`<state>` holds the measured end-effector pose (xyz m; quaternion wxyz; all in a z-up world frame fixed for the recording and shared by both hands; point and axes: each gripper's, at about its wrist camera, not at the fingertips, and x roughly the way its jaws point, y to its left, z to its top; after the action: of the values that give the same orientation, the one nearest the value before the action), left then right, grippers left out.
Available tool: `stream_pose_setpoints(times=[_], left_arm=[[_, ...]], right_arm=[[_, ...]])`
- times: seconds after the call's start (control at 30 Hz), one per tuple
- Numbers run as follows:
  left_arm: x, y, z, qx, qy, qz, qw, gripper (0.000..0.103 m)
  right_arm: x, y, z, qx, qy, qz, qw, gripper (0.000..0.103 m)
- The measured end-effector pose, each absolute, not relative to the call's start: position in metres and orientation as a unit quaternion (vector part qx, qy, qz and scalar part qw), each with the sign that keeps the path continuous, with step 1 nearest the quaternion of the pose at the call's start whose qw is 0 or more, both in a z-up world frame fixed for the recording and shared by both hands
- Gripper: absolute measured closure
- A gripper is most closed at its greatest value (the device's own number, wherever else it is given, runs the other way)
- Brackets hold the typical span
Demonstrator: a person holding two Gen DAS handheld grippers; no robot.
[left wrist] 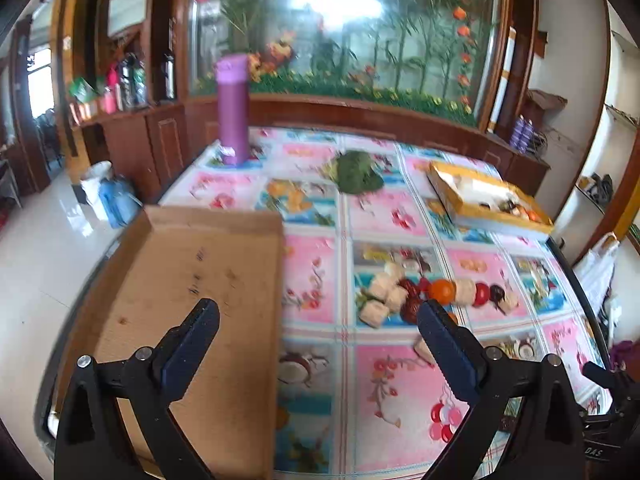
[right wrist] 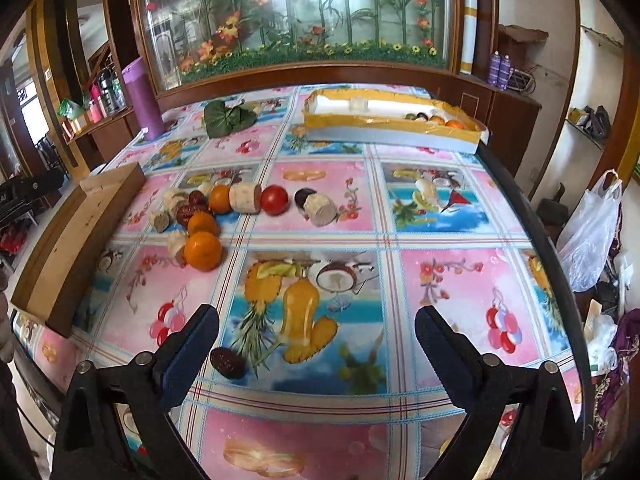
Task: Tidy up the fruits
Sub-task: 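Grasp a beige cylinder with the left tool while the right tool grasps another beige piece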
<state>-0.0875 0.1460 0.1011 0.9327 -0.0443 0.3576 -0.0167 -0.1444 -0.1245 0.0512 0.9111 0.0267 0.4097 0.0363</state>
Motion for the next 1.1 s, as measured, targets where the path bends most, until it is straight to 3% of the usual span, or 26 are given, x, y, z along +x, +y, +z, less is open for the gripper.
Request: stream_pose_setpoints(times=[0.2,0.27,0.33,0.43,0.7,1.1], left_arm=[[-0.074,0.103,0.069,-0.008,0.394,-0.085,0.915,0.005],[-0.070,0.091,0.056,0.000,0.410,-0.108,0.906,0.016],[-0.066,0.085,0.046,0.005,0.427,-0.124,0.896,0.033],[-0.065,0.087,0.036,0.003,0.445,-0.134,0.885,0.046],[-0.061,0.099,0.039,0.003,0.449,-0.124,0.885,0.046],[-0.039,0.063,0.025,0.027,0.437,-0.202,0.876,0.046]], right_arm=[[-0.131,-0.108,0.035,0.038,0.438,0.088,0.894,0.014],[-0.120,-0.103,0.039,0.036,0.432,0.107,0.895,0.017],[-0.104,-0.099,0.041,0.043,0.431,0.125,0.893,0.025],[-0.075,-0.093,0.041,0.075,0.439,0.158,0.881,0.035],[-0.037,-0.108,0.055,0.041,0.382,0.075,0.920,0.038],[0.007,-0.140,0.019,0.092,0.431,0.070,0.895,0.038]])
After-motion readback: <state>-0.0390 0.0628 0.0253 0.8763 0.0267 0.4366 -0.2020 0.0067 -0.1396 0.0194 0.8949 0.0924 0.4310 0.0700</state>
